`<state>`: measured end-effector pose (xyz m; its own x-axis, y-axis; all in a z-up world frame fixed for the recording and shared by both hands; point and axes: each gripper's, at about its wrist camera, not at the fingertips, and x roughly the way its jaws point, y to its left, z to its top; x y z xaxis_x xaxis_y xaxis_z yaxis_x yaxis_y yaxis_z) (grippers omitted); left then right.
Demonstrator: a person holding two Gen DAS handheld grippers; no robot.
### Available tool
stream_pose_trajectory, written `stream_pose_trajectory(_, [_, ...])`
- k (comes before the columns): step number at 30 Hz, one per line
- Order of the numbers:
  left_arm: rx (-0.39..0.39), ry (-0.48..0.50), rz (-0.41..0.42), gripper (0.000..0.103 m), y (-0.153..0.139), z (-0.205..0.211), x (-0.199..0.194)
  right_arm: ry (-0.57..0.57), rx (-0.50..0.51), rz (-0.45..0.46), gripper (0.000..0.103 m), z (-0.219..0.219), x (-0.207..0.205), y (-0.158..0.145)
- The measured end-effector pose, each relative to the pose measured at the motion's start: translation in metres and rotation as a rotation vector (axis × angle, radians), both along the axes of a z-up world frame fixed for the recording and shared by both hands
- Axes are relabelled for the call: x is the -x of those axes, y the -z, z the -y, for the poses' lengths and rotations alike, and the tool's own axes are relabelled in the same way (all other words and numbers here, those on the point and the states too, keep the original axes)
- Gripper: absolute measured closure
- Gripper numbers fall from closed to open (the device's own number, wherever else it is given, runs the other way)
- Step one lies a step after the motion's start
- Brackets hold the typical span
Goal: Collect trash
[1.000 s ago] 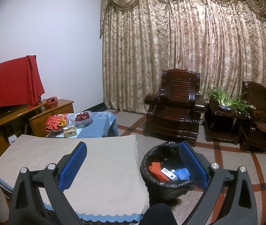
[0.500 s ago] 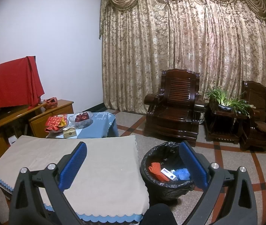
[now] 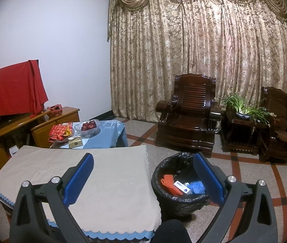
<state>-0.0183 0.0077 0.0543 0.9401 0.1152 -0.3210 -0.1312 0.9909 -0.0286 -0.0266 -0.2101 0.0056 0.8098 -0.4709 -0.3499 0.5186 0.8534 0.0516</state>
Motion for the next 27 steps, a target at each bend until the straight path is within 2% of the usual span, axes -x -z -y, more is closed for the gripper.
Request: stream_pose_trajectory(27, [-0.005, 0.004, -0.006, 0.006, 0.004, 0.000, 0.003, -0.001, -0.011, -0.010, 0.006, 0.000, -0.002, 0.010])
